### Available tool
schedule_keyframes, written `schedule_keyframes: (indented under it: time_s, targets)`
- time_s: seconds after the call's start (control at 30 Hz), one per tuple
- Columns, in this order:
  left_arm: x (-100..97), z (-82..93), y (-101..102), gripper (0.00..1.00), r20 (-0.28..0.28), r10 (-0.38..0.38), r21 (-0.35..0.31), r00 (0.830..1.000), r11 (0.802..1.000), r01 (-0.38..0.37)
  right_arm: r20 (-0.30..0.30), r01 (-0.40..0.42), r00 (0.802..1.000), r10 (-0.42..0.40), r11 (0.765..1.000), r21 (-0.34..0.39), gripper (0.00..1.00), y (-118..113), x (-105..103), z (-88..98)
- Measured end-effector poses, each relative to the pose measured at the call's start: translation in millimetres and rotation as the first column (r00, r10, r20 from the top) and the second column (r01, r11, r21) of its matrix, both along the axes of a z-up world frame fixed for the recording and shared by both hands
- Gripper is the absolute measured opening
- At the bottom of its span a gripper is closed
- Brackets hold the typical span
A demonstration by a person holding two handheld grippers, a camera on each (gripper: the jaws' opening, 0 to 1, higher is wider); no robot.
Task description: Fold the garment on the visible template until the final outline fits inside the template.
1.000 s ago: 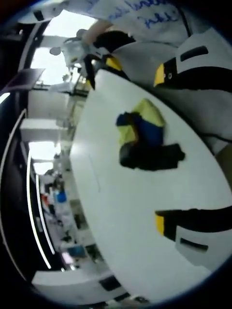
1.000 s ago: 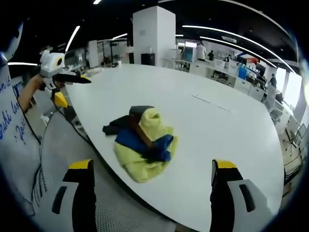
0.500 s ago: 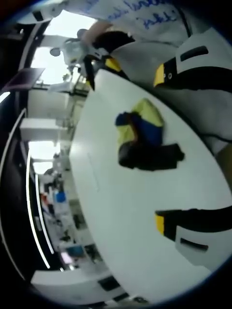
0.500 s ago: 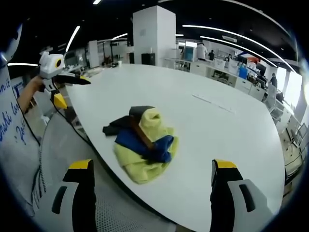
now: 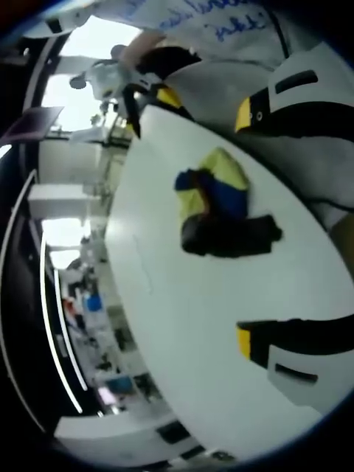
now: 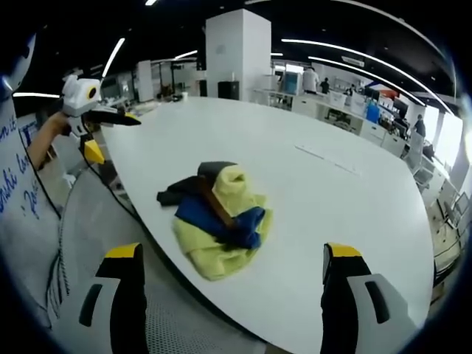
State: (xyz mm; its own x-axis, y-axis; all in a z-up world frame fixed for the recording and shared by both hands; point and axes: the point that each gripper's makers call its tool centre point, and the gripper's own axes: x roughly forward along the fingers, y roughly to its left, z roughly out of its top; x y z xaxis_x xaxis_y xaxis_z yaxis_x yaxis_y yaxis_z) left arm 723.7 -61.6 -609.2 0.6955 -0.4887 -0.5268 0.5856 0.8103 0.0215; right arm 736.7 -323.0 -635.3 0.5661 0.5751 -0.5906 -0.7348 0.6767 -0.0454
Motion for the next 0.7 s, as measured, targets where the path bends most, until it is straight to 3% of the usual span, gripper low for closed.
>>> schedule_keyframes:
  time_s: [0.37,0.7]
  targets:
    - [-2.9,-6.2,-1.3,1.00,-0.016,0.000,-0.009,1.000,1.000,0.000,0.042,-0.061,0.997,0.063,0.996,-0.060,0.95,3.0,5.7,4.1]
    - [-5.5,-8.2,0.6,1.00,-0.020,0.005,-0.019,1.000,1.000,-0.005,0.060,-0.116,0.991,0.120,0.991,-0.066,0.83,17.8,12.0,5.0]
